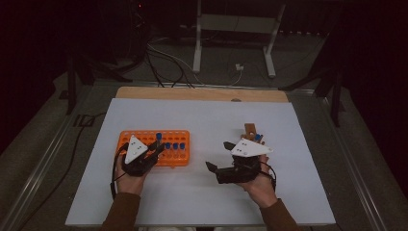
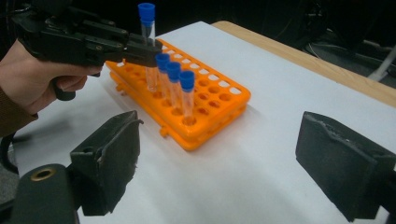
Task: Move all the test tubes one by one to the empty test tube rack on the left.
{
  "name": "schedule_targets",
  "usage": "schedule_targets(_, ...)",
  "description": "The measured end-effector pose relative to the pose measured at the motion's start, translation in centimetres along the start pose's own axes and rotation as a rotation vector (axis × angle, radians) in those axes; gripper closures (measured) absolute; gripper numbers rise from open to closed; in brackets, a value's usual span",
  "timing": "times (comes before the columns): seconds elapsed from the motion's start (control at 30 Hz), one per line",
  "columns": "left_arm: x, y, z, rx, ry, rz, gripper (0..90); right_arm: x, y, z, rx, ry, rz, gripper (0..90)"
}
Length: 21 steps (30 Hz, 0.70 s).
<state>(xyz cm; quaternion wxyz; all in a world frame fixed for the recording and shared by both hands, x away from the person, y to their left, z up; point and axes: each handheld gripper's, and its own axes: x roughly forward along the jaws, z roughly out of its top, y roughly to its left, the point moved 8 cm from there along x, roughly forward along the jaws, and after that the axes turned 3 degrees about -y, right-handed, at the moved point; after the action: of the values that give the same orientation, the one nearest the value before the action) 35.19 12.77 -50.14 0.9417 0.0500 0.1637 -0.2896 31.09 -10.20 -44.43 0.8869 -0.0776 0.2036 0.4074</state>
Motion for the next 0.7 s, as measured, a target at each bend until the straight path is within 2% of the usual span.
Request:
schedule_targets(0.07, 0.1, 0.1, -0.3, -0.010, 0.001, -0.004, 77.8, -0.1, -0.2, -0.2, 0.005, 0.001, -0.005, 13.6)
schedule_targets(0.17, 0.3, 0.1, -0.6, -0.006, 0.017, -0.008, 77.8, -0.3, -0.4, -0.4, 0.012, -0.004, -0.007, 13.8)
schedule_targets(0.23, 0.4, 0.0, -1.1, 0.012, 0.049, -0.007, 77.8, -0.5, -0.5, -0.5, 0.016, -0.005, -0.008, 14.0)
schedule_targets(0.47, 1.0, 0.0, -2.6, 0.024, 0.134, -0.009, 77.8, -1.0, -1.0, -0.9, 0.028, -0.012, -0.018, 14.6)
schedule_targets(0.7, 1.0, 0.0, -3.0, 0.036, 0.159, -0.012, 77.9, -1.3, -1.7, -1.7, 0.055, -0.014, -0.028, 14.7)
